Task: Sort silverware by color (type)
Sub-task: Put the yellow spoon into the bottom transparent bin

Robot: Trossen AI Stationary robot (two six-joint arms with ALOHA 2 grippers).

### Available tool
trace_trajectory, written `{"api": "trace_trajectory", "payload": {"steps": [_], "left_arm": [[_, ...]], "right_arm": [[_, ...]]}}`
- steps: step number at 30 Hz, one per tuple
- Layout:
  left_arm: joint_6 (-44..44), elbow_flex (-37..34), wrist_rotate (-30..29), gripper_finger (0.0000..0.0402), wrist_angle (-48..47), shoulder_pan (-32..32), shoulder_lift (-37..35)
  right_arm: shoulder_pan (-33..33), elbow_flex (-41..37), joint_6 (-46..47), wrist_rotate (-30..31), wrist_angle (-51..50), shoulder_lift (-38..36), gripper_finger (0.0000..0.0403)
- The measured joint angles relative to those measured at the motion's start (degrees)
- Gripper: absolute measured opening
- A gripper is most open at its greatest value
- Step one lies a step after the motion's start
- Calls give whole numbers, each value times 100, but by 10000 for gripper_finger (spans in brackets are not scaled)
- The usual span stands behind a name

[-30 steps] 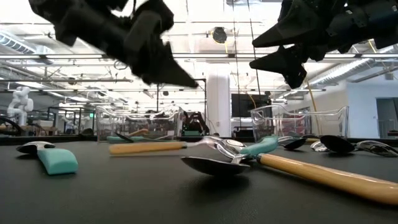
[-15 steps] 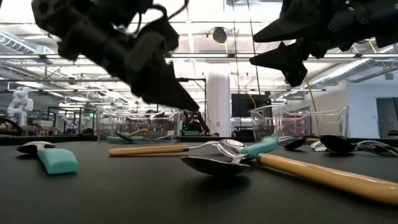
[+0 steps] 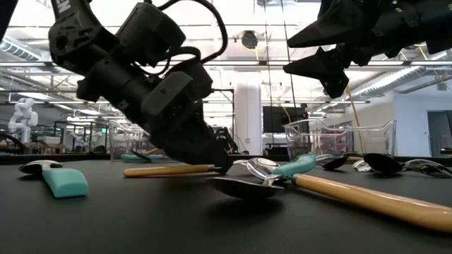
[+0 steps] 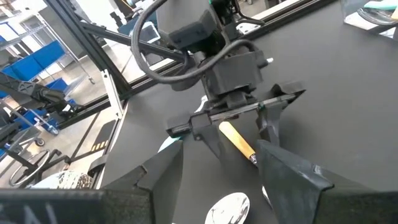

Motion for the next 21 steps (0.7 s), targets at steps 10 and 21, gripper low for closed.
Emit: {"api": "trace_trajectory", "payload": {"steps": [10, 21], "left_arm": [[-99, 226, 7, 155, -324, 127, 98], [23, 233, -110, 13, -470, 171, 100]], "right_arm": [[0, 0, 32, -2, -24, 0, 200], [152, 0, 24, 0, -29, 0, 200]]}}
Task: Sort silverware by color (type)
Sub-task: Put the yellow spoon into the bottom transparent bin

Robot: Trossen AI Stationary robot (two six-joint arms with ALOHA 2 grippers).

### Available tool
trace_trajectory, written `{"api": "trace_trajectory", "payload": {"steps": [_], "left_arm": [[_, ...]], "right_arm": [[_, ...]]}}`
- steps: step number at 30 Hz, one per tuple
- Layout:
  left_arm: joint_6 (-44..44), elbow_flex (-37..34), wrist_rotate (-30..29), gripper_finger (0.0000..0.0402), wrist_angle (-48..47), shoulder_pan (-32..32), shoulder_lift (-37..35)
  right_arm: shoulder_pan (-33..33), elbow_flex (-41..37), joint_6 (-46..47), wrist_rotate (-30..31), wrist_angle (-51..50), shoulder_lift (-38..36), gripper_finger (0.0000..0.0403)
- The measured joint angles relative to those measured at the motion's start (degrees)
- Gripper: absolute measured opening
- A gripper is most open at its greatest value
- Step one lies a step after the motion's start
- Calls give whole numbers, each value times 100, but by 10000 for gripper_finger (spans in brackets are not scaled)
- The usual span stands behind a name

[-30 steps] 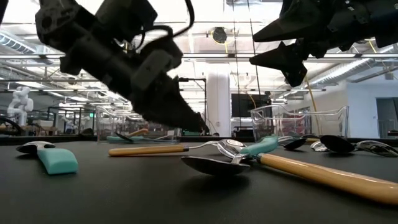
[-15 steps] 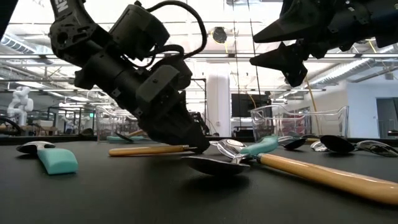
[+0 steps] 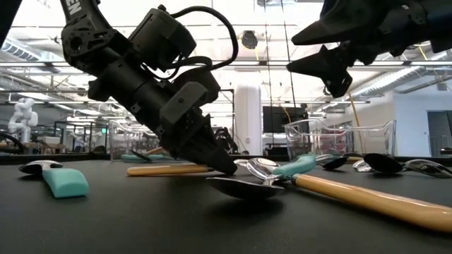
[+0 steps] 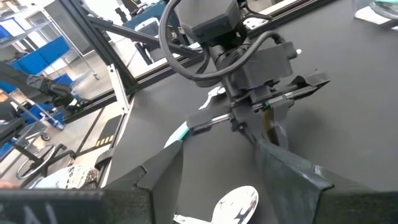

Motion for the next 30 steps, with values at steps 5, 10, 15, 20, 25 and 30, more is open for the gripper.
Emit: {"api": "trace_trajectory", "payload": {"steps": [5, 10, 15, 20, 25, 30], "left_arm": [[74, -13, -366, 5, -57, 0, -180], [477, -15, -830, 3, 7, 0, -708], [1234, -13, -1219, 2, 260, -130, -1194], [2719, -13, -1488, 2, 508, -441, -1303], [2741, -13, -1052, 1, 861, -516, -1316], [2710, -11, -405, 1, 1127, -507, -1316]], "right_arm": [[79, 0, 38, 0, -31, -2, 200], [108, 0, 173, 13, -169, -2, 200], [108, 0, 529, 868, -165, -2, 200], [82, 0, 664, 1490, 200, -2, 200], [53, 2, -28, 781, 648, -2, 200], [-12, 2, -316, 439, 748, -2, 200]]}}
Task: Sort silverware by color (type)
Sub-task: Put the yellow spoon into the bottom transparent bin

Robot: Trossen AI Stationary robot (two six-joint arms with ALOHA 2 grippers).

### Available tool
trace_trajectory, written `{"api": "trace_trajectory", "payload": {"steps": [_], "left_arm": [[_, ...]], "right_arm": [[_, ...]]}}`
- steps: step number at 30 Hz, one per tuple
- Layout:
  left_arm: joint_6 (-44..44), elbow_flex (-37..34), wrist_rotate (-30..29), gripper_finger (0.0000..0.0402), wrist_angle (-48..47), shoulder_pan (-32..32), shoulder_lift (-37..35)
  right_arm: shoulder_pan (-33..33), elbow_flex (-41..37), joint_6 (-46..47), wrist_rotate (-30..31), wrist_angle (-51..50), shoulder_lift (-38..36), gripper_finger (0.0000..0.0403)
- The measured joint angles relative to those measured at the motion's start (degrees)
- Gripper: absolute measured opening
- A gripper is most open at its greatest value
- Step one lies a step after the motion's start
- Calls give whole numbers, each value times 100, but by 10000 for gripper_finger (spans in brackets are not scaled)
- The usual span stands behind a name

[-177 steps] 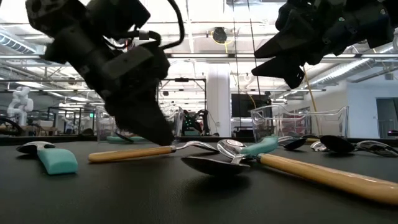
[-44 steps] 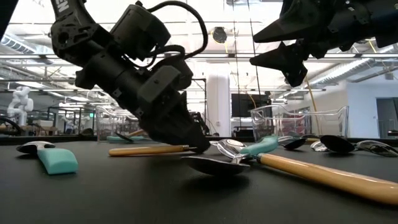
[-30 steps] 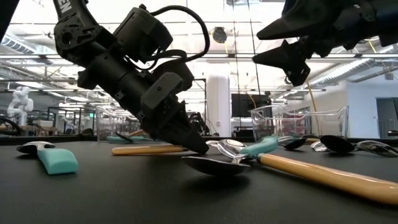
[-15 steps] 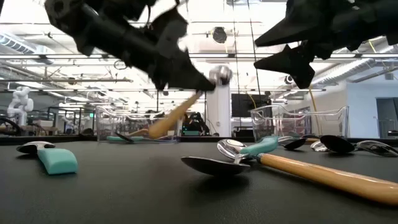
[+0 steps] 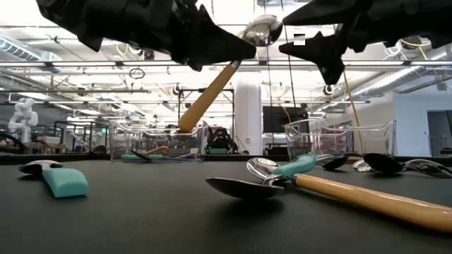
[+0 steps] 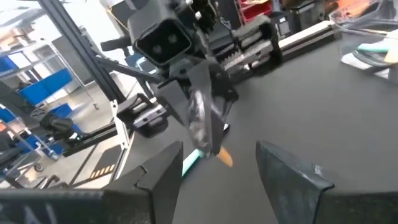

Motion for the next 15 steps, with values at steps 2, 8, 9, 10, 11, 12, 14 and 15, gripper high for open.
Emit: {"api": "trace_trajectory", "payload": {"steps": [2, 8, 9, 10, 11, 12, 14, 15], "left_arm": [[-4, 0, 71, 1, 8, 12, 2], [-11, 0, 80, 0, 106, 91, 2], [-11, 0, 80, 0, 103, 94, 2], [-11, 0, 80, 0, 102, 94, 2], [-11, 0, 82, 0, 100, 94, 2], [-13, 0, 88, 0, 90, 94, 2], [-13, 0, 88, 0, 71, 92, 2], [-13, 0, 86, 0, 69, 88, 2]], "right_arm": [[-34, 0, -31, -19, 64, 6, 200], [-180, 378, -316, -353, 210, 354, 193], [-193, 486, -438, -445, 215, 451, 187], [-197, 602, -548, -454, 205, 558, 178], [-197, 712, -654, -450, 199, 656, 166], [-207, 810, -707, -443, 133, 730, 151], [-237, 981, -708, -443, -140, 808, 109], [-256, 1041, -705, -440, -281, 821, 82]]}}
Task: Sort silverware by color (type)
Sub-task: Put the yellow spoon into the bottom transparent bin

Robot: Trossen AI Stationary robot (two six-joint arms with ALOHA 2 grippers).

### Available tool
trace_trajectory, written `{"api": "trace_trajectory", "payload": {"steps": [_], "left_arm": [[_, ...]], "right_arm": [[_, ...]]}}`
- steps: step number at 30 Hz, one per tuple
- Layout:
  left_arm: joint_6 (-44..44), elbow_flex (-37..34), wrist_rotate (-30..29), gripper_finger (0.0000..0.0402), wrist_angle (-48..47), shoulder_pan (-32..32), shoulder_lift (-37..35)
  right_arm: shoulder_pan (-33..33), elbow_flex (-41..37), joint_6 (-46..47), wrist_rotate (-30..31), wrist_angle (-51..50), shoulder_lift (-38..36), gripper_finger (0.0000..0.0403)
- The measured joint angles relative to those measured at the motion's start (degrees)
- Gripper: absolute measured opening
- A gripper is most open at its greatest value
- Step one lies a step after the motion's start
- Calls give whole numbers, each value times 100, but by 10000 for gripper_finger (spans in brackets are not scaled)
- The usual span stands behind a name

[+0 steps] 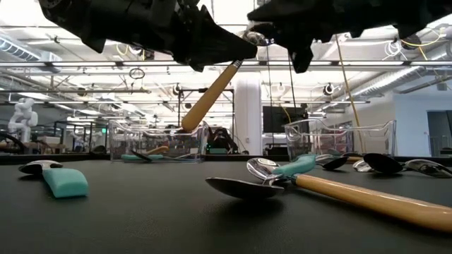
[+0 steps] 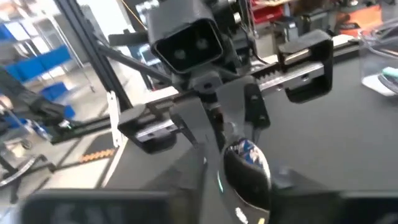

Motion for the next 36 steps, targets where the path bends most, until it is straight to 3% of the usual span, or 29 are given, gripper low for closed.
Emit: {"api": "trace_trajectory", "payload": {"steps": [2, 3, 14, 17, 23, 30, 34, 36], "left_arm": [[4, 0, -19, 0, -25, -23, 0], [4, 0, -18, 0, -35, -29, 2], [-272, 15, -131, 9, -67, -60, 3], [-475, 11, -161, 44, -255, -60, -7], [-741, 4, -264, 150, -348, -47, -4], [-707, 4, -904, 224, -345, -21, -4], [-742, 4, -918, 230, -343, 31, -4], [-752, 4, -918, 230, -341, 32, -4]], "right_arm": [[-9, 52, -32, -5, -275, -11, 27], [-8, 67, -47, 3, -345, -17, 17], [-16, 66, 11, -436, -614, -212, 11], [-8, 52, 77, -621, -1293, -611, 11], [-13, 509, 410, -762, -3724, -1678, 10], [-13, 1770, 583, -2117, -6449, -2591, 10], [48, 2284, 659, -3845, -7292, -2826, 19], [182, 2339, 872, -4399, -7625, -2899, 21]]}}
